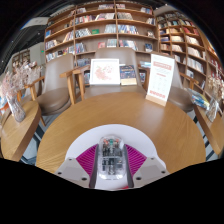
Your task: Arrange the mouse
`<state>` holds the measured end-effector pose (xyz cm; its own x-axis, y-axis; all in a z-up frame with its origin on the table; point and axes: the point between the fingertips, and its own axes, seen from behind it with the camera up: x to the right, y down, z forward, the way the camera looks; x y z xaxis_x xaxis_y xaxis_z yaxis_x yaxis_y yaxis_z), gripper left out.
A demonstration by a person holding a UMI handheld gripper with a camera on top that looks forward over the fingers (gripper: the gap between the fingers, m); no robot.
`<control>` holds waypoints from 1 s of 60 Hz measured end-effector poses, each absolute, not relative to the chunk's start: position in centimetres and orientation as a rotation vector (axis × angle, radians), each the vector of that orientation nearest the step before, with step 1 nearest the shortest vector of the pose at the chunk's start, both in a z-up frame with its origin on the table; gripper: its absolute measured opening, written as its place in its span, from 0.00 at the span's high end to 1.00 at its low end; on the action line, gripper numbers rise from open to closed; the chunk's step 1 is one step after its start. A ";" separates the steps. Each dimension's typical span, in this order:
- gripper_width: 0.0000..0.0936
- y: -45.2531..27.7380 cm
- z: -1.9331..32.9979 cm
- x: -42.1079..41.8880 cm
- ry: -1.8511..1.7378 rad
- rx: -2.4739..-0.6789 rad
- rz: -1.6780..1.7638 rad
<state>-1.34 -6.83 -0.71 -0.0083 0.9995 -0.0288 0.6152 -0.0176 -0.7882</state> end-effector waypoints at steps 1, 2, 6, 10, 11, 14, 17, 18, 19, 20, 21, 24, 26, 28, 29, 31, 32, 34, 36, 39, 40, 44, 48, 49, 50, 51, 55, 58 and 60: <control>0.54 -6.6 -0.8 -1.5 -1.684 -1.691 0.846; 0.53 -6.6 -1.0 -1.4 -1.685 -1.688 0.842; 0.52 -6.4 -0.9 -1.3 -1.676 -1.663 0.832; 0.49 -6.4 -0.9 -1.3 -1.681 -1.649 0.828; 0.49 -6.5 -1.0 -1.3 -1.680 -1.646 0.831; 0.46 -6.5 -1.0 -1.4 -1.675 -1.642 0.835; 0.43 -6.5 -1.1 -1.4 -1.676 -1.635 0.833; 0.40 -6.4 -1.1 -1.4 -1.675 -1.633 0.831; 0.37 -6.4 -1.1 -1.3 -1.672 -1.632 0.826; 0.33 -6.3 -1.1 -1.4 -1.668 -1.629 0.820; 0.30 -6.2 -1.1 -1.4 -1.664 -1.624 0.815; 0.21 -6.2 -1.0 -1.3 -1.664 -1.620 0.809; 0.18 -6.2 -0.9 -1.2 -1.669 -1.624 0.807; 0.15 -6.3 -0.9 -1.2 -1.673 -1.624 0.808; 0.13 -6.4 -0.9 -1.2 -1.677 -1.624 0.811; 0.09 -6.6 -0.9 -1.0 -1.690 -1.627 0.820; 0.08 -6.7 -0.9 -0.9 -1.697 -1.630 0.824; 0.09 -6.8 -0.7 -0.4 -1.708 -1.635 0.832; 0.10 -6.7 0.0 0.2 -1.706 -1.634 0.839; 0.09 -6.3 1.7 1.5 -1.689 -1.621 0.853; 0.09 -6.3 2.3 1.9 -1.683 -1.616 0.857; 0.09 -5.8 5.2 4.9 -1.655 -1.604 0.868; 0.09 -5.5 8.4 8.2 -1.637 -1.577 0.903; 0.09 -5.3 9.1 9.3 -1.630 -1.572 0.907; 0.09 -5.0 9.8 10.3 -1.621 -1.570 0.908; 0.09 -4.6 10.4 11.3 -1.610 -1.570 0.908; 0.09 -3.8 13.0 15.4 -1.580 -1.561 0.912; 0.09 -3.0 14.5 18.5 -1.556 -1.558 0.906; 0.09 -2.5 15.3 20.5 -1.547 -1.551 0.904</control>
